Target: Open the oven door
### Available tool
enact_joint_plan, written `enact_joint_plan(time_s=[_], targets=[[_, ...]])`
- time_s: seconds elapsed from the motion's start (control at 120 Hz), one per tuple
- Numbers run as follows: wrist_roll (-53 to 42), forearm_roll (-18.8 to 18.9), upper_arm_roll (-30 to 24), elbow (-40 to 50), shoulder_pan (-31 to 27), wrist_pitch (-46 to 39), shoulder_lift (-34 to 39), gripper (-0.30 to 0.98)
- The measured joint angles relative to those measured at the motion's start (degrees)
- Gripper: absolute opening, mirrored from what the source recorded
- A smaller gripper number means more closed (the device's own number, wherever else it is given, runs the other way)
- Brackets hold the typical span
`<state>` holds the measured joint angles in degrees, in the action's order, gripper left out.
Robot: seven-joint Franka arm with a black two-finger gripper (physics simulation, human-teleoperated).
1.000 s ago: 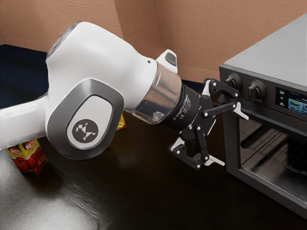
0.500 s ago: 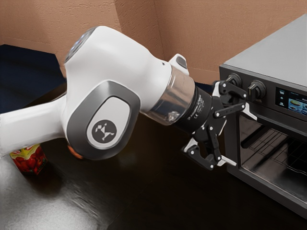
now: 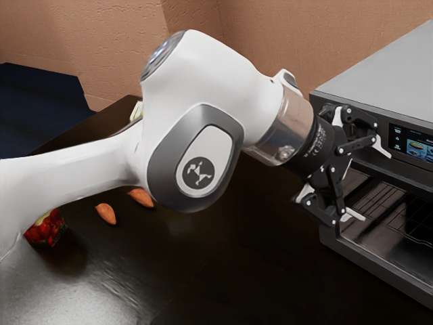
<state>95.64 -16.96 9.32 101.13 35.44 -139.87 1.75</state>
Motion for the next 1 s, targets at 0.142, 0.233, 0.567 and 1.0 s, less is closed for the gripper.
enact_joint_plan(time_s=[0.142, 0.233, 0.567, 1.0], targets=[[-0.4, -2.3, 0.1, 0.4, 0.0, 0.0, -0.5, 0.68], [-1.1, -4.5, 0.2, 0.5, -0.2, 0.0, -1.6, 0.68], [-2.9, -7.4, 0.2, 10.2, -1.3, -0.2, 5.8, 0.69], [-9.7, 9.9, -15.7, 0.5, -35.6, 27.8, 21.1, 0.68]])
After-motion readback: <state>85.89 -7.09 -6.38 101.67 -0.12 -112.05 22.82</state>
